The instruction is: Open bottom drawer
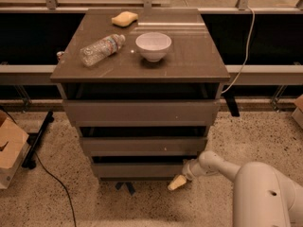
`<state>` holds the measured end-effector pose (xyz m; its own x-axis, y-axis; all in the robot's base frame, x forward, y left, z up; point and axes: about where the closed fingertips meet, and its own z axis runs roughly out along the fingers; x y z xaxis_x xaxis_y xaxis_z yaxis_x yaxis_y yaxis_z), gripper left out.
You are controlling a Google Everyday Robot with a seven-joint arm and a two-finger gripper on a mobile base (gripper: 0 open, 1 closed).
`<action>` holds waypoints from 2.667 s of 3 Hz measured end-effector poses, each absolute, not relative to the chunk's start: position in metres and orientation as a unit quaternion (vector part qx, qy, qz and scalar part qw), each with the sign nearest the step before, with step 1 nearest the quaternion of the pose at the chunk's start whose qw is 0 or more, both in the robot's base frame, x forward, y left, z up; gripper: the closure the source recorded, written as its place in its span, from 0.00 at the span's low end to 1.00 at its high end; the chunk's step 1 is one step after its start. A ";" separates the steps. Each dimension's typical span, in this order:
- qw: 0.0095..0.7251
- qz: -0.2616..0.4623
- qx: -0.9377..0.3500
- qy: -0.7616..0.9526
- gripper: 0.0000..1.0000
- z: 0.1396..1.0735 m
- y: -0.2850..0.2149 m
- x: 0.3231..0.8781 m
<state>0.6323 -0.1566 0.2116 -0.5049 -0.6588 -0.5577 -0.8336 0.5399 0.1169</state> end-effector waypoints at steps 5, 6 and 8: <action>0.235 0.215 -0.433 0.843 0.73 0.188 -0.145 0.666; 0.218 0.209 -0.438 0.847 0.79 0.181 -0.145 0.657; 0.217 0.209 -0.438 0.847 0.33 0.183 -0.145 0.657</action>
Offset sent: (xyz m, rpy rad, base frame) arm 0.0540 0.0041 -0.0059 0.0934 -0.0494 -0.0039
